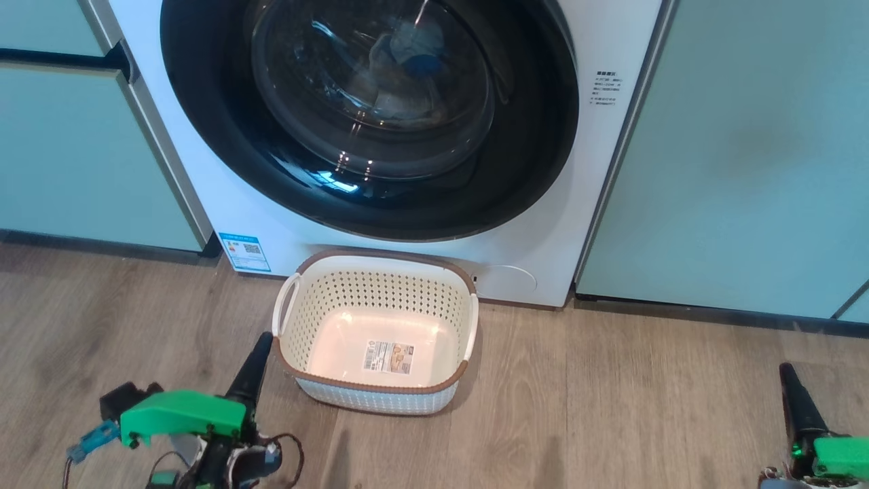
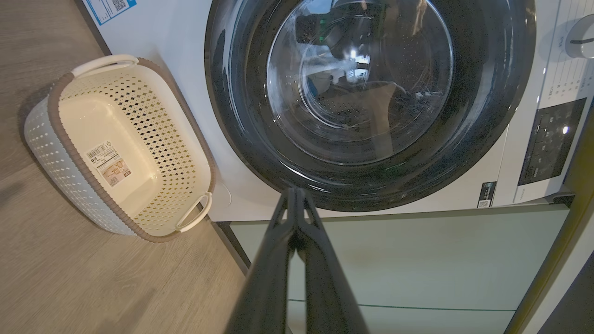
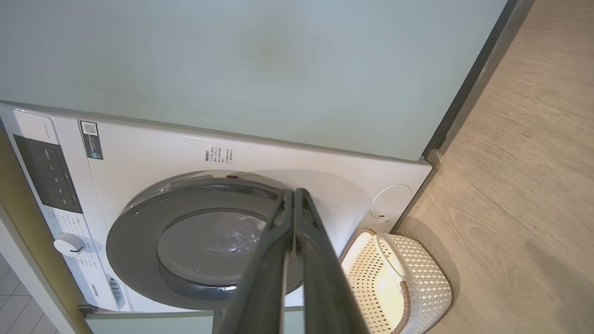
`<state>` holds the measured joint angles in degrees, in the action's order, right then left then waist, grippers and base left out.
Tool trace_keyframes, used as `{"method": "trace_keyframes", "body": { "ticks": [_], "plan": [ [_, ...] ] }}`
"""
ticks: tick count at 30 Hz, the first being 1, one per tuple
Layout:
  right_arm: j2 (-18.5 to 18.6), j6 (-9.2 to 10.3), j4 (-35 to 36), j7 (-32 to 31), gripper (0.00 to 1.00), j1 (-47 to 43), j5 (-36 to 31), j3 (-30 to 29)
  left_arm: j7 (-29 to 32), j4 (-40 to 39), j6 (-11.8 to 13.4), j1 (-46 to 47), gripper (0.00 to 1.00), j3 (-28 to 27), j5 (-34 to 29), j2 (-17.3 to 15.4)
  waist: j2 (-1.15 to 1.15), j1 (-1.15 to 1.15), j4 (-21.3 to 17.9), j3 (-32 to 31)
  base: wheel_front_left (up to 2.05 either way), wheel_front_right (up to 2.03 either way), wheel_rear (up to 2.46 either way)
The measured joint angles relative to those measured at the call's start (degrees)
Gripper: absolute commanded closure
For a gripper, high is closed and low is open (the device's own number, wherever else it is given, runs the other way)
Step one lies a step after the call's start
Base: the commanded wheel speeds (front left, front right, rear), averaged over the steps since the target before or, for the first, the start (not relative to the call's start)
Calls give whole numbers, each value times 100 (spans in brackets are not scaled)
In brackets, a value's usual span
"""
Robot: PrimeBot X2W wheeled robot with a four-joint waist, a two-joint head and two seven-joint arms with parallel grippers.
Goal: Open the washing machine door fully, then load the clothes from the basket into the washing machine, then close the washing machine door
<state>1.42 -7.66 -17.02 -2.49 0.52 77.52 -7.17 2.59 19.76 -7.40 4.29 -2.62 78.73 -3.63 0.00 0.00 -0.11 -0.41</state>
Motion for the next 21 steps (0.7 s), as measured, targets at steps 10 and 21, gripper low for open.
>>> {"method": "trace_keyframes", "body": {
  "ticks": [10, 21],
  "plan": [
    [2, 1, 35, -159, 100, 135, 624, -13, 153, -149, 0, -1, 100, -92, 561, 54, 0, 0, 5, 27, 0, 0, 0],
    [8, 2, 55, -337, 100, 202, 1311, -23, 338, -323, 0, -4, 100, -145, 1202, 103, 0, 0, 10, 56, 0, 0, 0]
  ]
}}
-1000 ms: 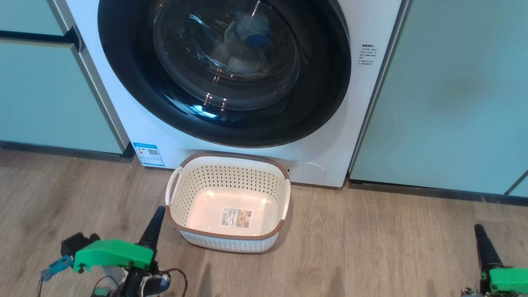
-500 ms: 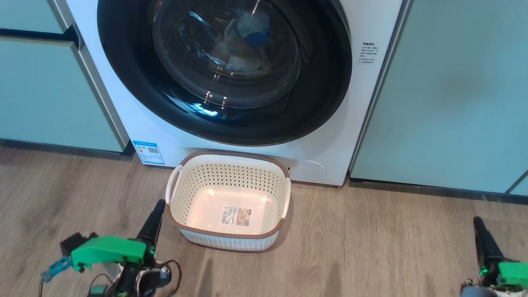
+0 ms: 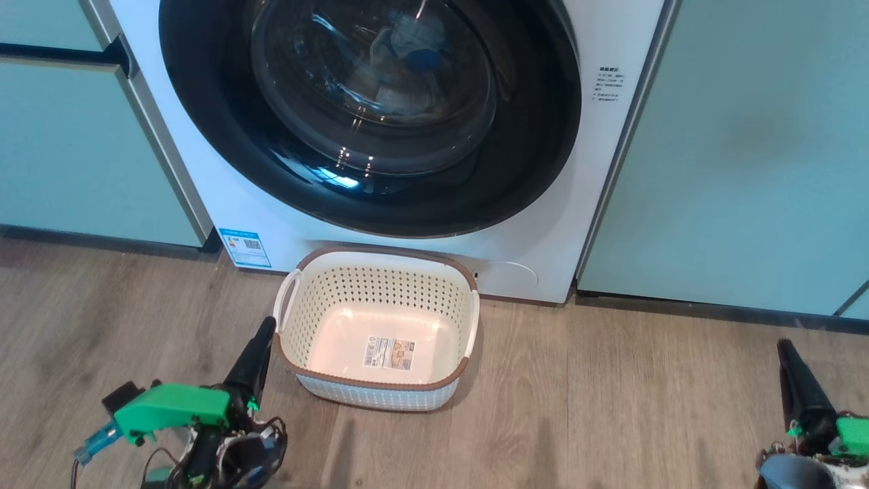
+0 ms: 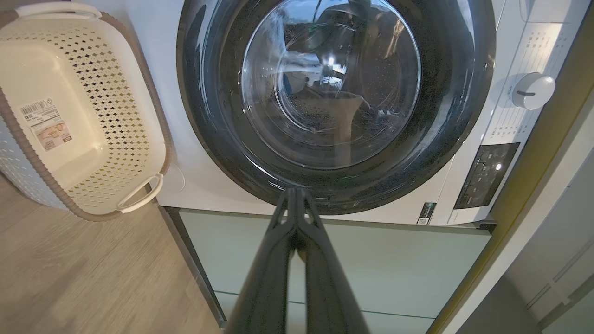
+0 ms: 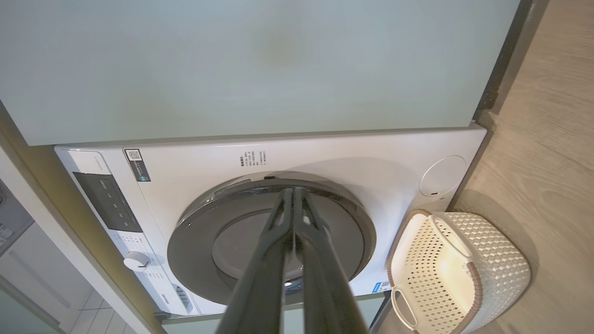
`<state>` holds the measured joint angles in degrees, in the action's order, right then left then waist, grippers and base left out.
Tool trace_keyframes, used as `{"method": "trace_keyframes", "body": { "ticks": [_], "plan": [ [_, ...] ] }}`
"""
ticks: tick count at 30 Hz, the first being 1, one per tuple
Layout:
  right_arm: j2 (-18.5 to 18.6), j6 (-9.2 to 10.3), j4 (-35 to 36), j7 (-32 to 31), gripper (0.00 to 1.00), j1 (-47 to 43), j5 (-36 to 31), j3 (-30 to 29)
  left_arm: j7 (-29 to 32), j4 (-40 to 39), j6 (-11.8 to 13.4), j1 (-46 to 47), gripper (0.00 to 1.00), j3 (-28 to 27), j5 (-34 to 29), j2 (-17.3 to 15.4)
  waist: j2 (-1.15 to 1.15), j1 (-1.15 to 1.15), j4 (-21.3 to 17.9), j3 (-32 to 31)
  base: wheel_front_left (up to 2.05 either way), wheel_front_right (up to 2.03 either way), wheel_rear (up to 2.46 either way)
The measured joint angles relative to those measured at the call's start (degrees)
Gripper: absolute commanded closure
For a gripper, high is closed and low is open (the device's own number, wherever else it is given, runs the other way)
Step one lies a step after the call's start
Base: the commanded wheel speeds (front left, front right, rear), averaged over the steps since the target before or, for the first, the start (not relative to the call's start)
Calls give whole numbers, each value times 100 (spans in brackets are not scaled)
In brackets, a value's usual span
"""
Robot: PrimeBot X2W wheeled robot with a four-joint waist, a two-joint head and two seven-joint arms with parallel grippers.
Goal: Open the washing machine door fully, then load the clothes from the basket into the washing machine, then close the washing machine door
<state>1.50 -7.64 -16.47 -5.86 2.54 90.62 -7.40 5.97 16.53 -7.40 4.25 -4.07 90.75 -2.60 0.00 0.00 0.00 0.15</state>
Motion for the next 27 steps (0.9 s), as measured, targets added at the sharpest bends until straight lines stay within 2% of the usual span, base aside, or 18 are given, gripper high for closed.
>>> {"method": "trace_keyframes", "body": {
  "ticks": [27],
  "plan": [
    [8, 0, 35, -32, 100, 58, 114, -1, 15, -49, 0, -1, 100, -48, 111, 15, 0, 0, 0, 3, 0, 0, 0]
  ]
}}
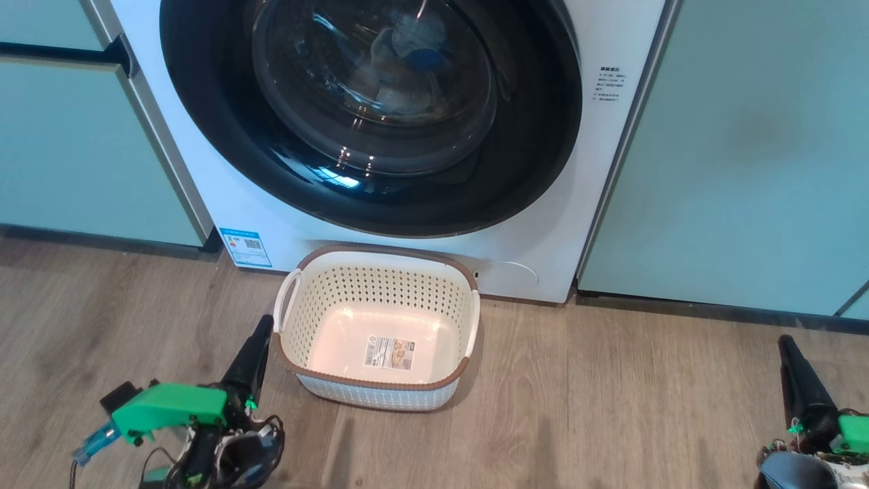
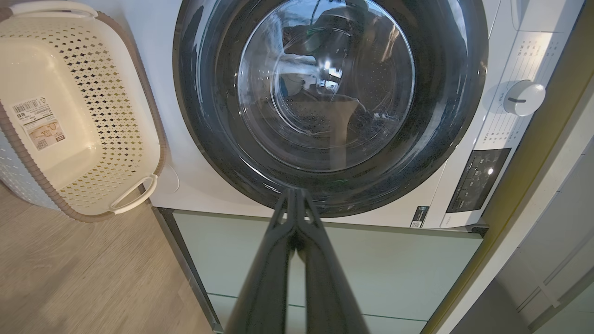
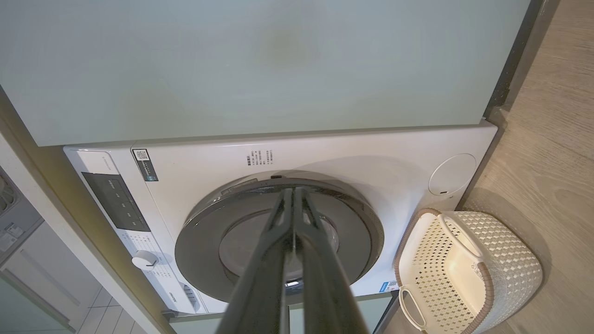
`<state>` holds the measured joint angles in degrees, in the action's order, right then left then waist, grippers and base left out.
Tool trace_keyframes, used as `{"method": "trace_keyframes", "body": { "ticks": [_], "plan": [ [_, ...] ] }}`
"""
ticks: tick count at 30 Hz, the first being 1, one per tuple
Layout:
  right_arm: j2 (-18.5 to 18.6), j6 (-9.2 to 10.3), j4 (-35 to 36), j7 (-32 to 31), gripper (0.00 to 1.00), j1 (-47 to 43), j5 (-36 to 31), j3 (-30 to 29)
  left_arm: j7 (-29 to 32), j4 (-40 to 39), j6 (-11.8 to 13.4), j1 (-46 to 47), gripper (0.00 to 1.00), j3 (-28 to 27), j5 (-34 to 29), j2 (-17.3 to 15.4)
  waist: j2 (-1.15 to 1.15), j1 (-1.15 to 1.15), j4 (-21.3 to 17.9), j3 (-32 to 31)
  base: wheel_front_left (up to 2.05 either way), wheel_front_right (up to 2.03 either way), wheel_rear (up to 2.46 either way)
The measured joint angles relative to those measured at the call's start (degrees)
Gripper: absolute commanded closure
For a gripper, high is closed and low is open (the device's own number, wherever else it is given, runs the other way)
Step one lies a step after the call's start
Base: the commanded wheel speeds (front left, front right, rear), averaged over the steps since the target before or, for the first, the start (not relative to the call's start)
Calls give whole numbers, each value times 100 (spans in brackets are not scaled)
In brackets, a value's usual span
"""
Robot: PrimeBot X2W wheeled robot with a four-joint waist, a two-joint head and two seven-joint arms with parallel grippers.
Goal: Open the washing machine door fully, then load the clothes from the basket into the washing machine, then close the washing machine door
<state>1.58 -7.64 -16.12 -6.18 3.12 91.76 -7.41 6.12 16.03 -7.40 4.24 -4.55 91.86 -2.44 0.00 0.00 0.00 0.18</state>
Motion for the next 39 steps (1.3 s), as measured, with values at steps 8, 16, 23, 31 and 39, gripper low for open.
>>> {"method": "trace_keyframes", "body": {
  "ticks": [8, 16, 23, 31, 39],
  "plan": [
    [0, 0, 0, 0, 100, 0, 0, 0, 0, -1, -1, 0, 100, 0, 0, 0, 0, 0, 0, 0, 0, 0, 0],
    [0, 0, 0, 0, 100, 0, 0, 0, 0, -1, -1, 0, 100, 0, 0, 1, 0, 0, 0, 0, 0, 0, 0],
    [0, 0, 0, 0, 100, 0, 0, 0, 0, -1, 0, 0, 100, -1, 0, 1, 0, 0, 0, 0, 0, 0, 0],
    [0, 0, 0, 0, 100, 0, 0, 0, 0, -1, -1, 0, 100, -1, 0, 1, 0, 0, 0, 0, 0, 0, 0],
    [0, 0, 0, 0, 100, 0, 0, 0, 0, -1, -1, 0, 100, -1, 0, 1, 0, 0, 0, 0, 0, 0, 0]
  ]
}}
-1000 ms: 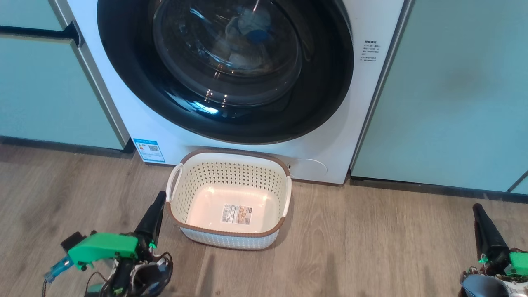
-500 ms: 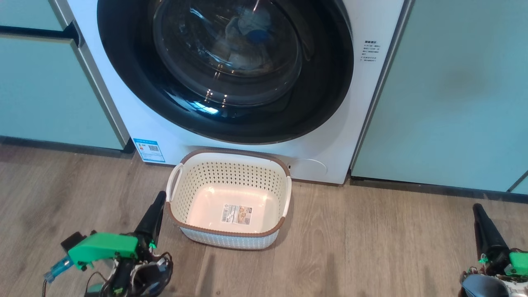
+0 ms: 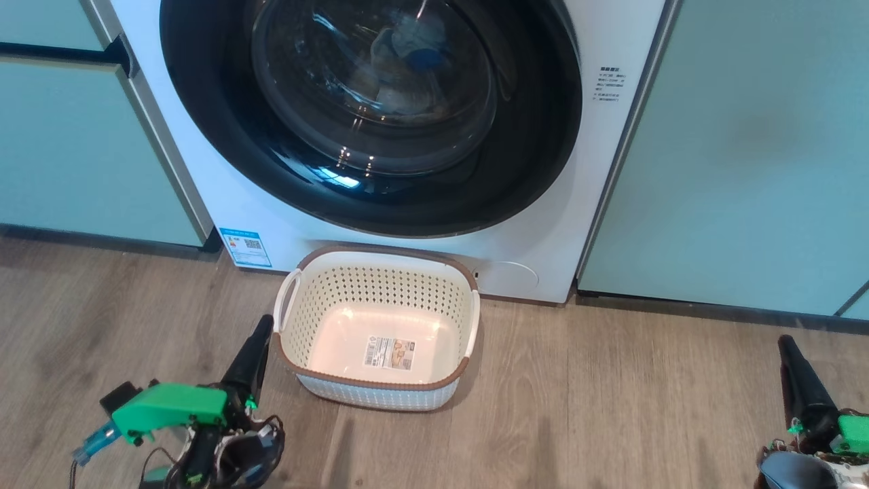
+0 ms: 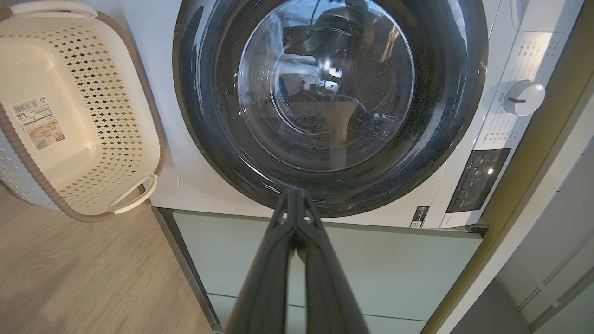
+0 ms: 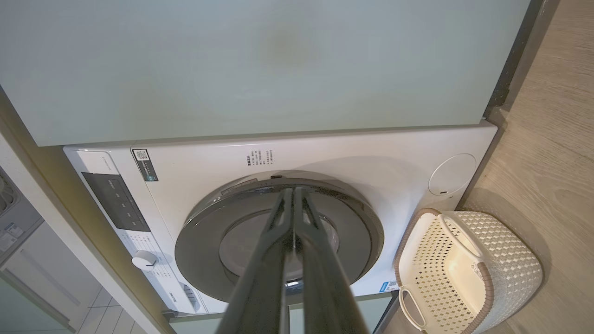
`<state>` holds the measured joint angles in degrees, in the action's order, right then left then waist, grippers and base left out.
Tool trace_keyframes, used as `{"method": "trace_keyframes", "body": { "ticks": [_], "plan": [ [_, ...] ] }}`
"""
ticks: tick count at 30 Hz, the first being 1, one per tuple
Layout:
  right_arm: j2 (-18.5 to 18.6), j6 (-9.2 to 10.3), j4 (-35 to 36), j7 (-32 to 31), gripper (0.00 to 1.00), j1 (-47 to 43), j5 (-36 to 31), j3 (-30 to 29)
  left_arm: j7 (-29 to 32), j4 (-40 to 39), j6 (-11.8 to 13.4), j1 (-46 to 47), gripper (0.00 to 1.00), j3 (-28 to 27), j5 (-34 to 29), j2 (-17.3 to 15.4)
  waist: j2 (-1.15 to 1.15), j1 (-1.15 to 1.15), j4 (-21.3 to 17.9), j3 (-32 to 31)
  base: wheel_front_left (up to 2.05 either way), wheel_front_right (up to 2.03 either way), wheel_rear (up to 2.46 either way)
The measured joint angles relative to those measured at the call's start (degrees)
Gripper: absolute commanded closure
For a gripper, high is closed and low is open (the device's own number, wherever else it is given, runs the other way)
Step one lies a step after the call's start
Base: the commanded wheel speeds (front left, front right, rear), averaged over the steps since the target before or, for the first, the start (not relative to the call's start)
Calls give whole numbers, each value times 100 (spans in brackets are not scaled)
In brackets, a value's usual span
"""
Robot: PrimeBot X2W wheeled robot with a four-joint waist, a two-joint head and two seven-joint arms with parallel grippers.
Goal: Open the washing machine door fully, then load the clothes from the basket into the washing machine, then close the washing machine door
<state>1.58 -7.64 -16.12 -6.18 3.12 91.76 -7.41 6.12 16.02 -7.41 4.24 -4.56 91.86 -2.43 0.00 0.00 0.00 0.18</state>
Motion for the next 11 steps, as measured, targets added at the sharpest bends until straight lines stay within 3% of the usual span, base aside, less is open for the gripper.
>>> {"method": "trace_keyframes", "body": {
  "ticks": [11],
  "plan": [
    [0, 0, 0, 0, 100, 0, 0, 0, 0, 0, 1, 0, 100, 0, 0, 0, 0, 0, 0, 0, 0, 0, 0]
  ]
}}
